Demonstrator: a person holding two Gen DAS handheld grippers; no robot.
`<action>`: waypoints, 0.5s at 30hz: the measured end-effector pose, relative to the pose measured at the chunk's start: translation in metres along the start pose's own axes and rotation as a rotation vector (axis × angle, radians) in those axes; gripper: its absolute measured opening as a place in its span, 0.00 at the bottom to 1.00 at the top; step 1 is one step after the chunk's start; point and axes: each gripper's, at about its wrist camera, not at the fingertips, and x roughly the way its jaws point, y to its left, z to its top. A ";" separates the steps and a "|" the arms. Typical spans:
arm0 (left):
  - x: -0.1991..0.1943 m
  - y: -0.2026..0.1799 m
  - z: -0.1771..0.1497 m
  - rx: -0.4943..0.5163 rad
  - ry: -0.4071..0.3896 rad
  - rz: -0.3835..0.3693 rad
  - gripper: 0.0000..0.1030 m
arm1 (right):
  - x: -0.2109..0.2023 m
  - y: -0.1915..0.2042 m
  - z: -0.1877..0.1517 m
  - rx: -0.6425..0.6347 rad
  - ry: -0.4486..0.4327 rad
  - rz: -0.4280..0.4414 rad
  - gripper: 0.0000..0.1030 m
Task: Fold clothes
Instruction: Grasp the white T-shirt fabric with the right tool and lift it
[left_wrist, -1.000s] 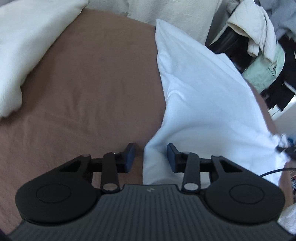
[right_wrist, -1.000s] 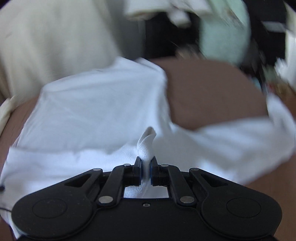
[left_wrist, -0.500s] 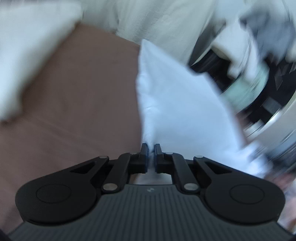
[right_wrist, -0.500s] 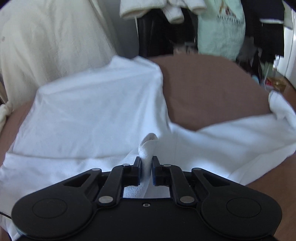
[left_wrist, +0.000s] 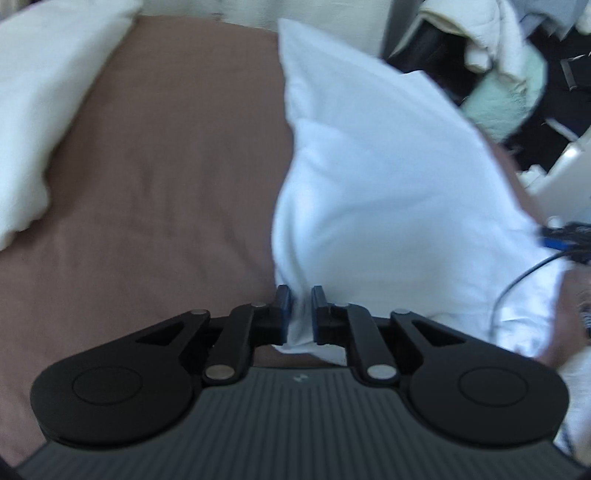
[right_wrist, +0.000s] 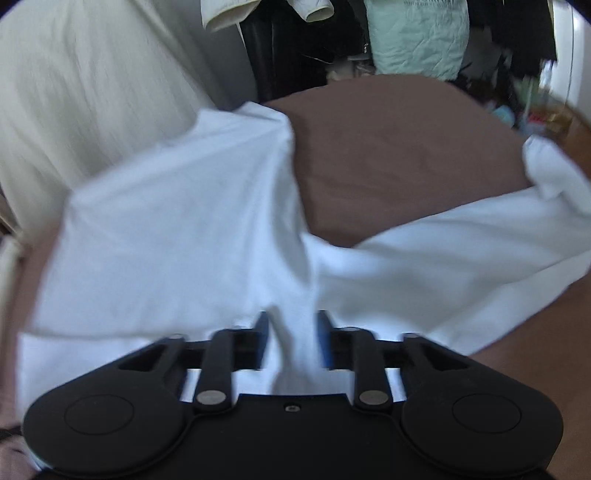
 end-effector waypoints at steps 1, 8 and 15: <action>-0.005 0.003 0.002 -0.024 -0.010 -0.026 0.12 | 0.003 -0.001 0.001 0.007 0.010 0.030 0.40; 0.000 0.011 0.025 -0.164 -0.154 -0.159 0.19 | 0.022 0.038 -0.011 -0.234 0.051 0.039 0.42; 0.039 -0.039 0.026 0.129 -0.041 0.121 0.22 | 0.047 0.067 -0.022 -0.397 0.066 -0.105 0.08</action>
